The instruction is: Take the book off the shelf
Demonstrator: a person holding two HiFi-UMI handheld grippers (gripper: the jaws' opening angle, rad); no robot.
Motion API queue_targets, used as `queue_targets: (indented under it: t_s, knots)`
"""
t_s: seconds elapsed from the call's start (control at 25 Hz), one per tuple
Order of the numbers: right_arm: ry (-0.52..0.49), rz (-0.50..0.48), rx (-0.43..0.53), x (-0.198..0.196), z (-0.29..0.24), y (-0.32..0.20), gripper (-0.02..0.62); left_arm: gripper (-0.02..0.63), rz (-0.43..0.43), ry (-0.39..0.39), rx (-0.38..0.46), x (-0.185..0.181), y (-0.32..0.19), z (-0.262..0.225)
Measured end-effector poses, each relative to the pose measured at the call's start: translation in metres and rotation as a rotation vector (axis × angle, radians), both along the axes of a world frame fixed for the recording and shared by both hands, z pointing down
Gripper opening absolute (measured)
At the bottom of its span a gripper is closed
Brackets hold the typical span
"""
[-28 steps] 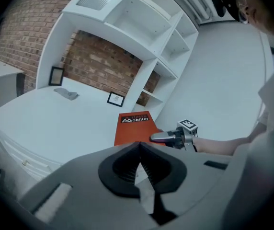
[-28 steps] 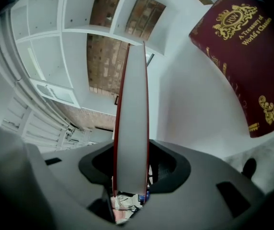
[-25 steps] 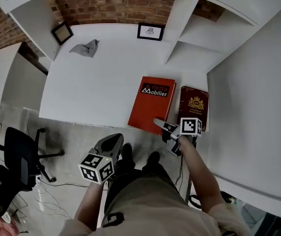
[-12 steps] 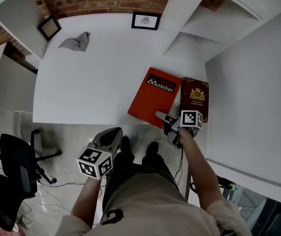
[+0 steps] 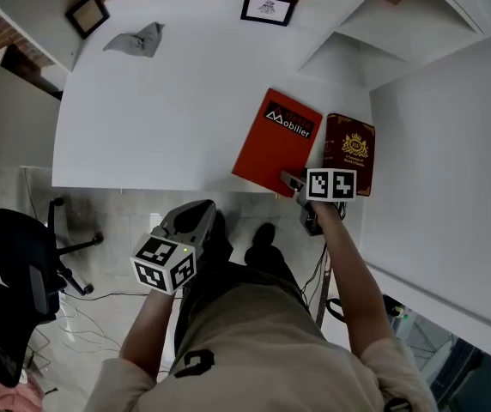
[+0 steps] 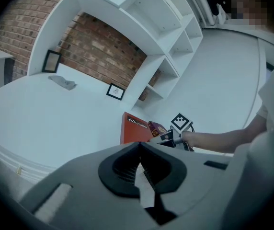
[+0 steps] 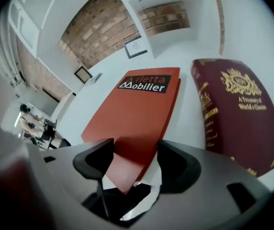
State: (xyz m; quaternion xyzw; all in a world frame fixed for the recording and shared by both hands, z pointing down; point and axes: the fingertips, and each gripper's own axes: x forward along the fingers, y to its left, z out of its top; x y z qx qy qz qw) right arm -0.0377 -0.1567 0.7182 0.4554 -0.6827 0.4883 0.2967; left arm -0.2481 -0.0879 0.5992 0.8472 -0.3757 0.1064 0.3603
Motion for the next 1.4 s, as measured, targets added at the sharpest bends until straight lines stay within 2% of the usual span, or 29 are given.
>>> queue_targets:
  t_s: [0.24,0.32,0.44,0.56,0.68,0.72,0.76,0.8,0.88,1.12,1.28,1.4]
  knots:
    - [0.162,-0.083,0.100,-0.003,-0.010,-0.004,0.262,0.003,-0.050,-0.012,0.031,-0.024,-0.007,-0.002]
    - [0.183,-0.104,0.192,-0.009,-0.026,-0.006,0.262,0.003,-0.066,-0.025,0.048,-0.035,-0.011,-0.006]
    - [0.151,-0.113,0.330,-0.020,-0.064,-0.004,0.261,0.003,-0.098,-0.043,0.073,-0.051,-0.016,-0.015]
    - [0.022,-0.119,0.421,-0.041,-0.102,0.008,0.261,0.003,-0.120,-0.069,0.083,-0.063,-0.016,-0.021]
    - [-0.219,-0.125,0.461,-0.068,-0.141,0.027,0.245,0.003,-0.107,-0.072,0.092,-0.059,-0.013,-0.028]
    - [-0.310,-0.120,0.470,-0.076,-0.154,0.034,0.190,0.003,-0.097,-0.071,0.096,-0.054,-0.011,-0.031]
    - [-0.396,-0.112,0.478,-0.082,-0.166,0.041,0.105,0.003,-0.086,-0.072,0.103,-0.049,-0.010,-0.033]
    - [-0.469,-0.107,0.483,-0.087,-0.178,0.048,0.059,0.003,-0.075,-0.073,0.110,-0.042,-0.009,-0.036]
    - [-0.571,-0.129,0.483,-0.095,-0.195,0.065,0.015,0.003,-0.055,-0.075,0.127,-0.027,-0.006,-0.042]
    - [-0.680,-0.265,0.493,-0.092,-0.227,0.114,0.005,0.003,-0.024,-0.086,0.174,0.026,0.012,-0.065]
    - [-0.735,-0.272,0.510,-0.063,-0.243,0.139,0.005,0.003,0.011,-0.085,0.200,0.076,0.030,-0.076]
    - [-0.706,-0.255,0.533,-0.034,-0.243,0.151,0.005,0.003,0.038,-0.098,0.217,0.105,0.043,-0.082]
